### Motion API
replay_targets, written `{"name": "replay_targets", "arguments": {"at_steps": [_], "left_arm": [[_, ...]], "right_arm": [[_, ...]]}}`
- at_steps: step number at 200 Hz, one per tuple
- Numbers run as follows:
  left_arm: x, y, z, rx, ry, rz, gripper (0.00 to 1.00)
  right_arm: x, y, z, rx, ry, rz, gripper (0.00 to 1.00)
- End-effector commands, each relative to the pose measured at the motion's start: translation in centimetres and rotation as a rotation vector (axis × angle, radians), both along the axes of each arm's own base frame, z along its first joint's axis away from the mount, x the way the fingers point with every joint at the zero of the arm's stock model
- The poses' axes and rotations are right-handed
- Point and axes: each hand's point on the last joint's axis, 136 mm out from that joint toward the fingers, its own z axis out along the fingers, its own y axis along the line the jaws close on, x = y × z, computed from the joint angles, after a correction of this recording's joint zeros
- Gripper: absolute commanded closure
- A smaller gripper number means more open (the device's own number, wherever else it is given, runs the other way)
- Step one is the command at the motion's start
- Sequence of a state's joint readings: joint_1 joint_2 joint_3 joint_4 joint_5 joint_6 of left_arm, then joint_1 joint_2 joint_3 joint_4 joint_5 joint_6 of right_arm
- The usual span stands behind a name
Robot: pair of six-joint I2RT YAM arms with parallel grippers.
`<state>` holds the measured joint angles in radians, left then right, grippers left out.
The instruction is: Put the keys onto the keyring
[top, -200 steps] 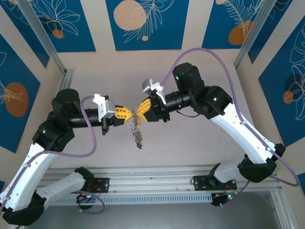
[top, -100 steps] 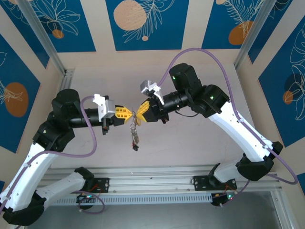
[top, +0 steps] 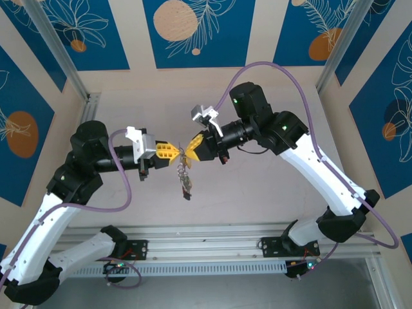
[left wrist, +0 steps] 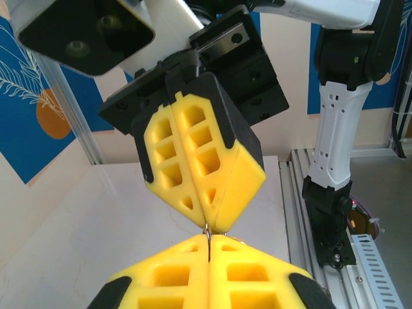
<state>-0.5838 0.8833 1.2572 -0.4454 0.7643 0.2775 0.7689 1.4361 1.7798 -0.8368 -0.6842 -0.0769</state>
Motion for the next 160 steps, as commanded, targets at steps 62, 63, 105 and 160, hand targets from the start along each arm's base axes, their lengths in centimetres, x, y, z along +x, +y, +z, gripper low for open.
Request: {"name": "replay_targets", "arguments": {"at_steps": [62, 63, 105, 160], "left_arm": [[-1.0, 0.3, 4.5, -0.163, -0.141, -0.022, 1.00], [-1.0, 0.3, 4.6, -0.164, -0.140, -0.022, 1.00], [-0.8, 0.2, 5.0, -0.199, -0.150, -0.014, 1.00], [-0.7, 0.4, 5.7, -0.234, -0.159, -0.003, 1.00]], "right_arm": [[-0.3, 0.1, 0.4, 0.024, 0.217, 0.117, 1.00], [-0.3, 0.1, 0.4, 0.025, 0.220, 0.118, 1.00], [-0.1, -0.1, 0.9, 0.049, 0.247, 0.136, 1.00], [0.1, 0.0, 1.0, 0.068, 0.294, 0.166, 0.97]]}}
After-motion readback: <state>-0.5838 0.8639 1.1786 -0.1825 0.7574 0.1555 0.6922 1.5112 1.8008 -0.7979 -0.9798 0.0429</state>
